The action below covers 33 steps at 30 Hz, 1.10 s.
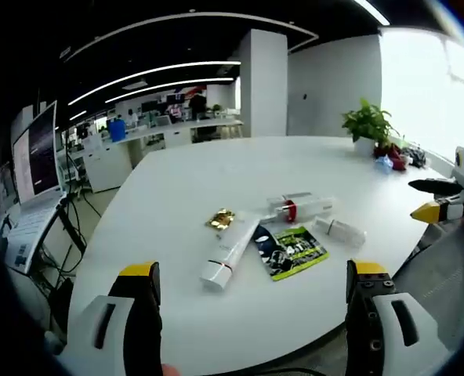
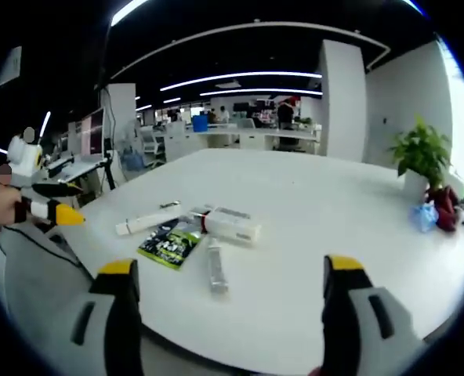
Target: Arrange the skincare products in the storage area until every visible bottle or jar stands upright without overlapping.
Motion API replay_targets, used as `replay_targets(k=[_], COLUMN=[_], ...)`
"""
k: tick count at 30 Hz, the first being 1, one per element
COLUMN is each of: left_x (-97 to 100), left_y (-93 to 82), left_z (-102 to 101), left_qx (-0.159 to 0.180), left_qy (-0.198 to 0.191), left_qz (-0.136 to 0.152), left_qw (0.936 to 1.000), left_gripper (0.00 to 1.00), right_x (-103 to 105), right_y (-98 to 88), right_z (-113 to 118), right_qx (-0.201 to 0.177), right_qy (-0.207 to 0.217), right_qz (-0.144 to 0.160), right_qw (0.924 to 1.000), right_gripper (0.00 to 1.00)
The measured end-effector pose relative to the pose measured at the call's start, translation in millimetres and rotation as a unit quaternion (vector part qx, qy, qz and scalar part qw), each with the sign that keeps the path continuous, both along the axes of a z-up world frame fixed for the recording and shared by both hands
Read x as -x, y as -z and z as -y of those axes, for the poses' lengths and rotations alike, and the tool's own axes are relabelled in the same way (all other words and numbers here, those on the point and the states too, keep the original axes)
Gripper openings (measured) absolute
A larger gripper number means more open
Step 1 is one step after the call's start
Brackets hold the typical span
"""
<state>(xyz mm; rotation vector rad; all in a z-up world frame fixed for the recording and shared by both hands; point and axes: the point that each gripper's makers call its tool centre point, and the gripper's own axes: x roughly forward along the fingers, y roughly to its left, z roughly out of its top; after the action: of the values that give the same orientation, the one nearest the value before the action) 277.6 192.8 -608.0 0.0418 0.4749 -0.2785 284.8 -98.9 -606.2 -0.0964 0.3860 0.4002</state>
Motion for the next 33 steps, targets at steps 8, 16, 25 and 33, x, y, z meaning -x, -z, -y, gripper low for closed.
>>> replay_targets(k=[8,16,25,33], left_x=[0.2,-0.2,-0.9,-1.9], left_y=[0.7,0.4,-0.7,-0.6], left_z=[0.6,-0.7,-0.4,0.0], left_qx=[-0.001,-0.004,-0.005,-0.005], left_qy=[0.001,-0.001,0.000,0.000], left_qz=[-0.001,-0.001,0.001,0.000], left_qw=[1.0000,1.0000,1.0000,1.0000], left_gripper=[0.97,0.96,0.96,0.96], right_x=[0.3,-0.4,-0.8,-2.0], right_y=[0.7,0.8,1.0,0.6], right_z=[1.0,0.5,1.5,3.4], right_qx=[0.000,0.000,0.002,-0.001], right_qy=[0.001,0.002,0.003,0.007], right_qz=[-0.001,-0.002,-0.003,-0.002], right_qw=[1.0000,1.0000,1.0000,1.0000], right_gripper=[0.98,0.97,0.97,0.97])
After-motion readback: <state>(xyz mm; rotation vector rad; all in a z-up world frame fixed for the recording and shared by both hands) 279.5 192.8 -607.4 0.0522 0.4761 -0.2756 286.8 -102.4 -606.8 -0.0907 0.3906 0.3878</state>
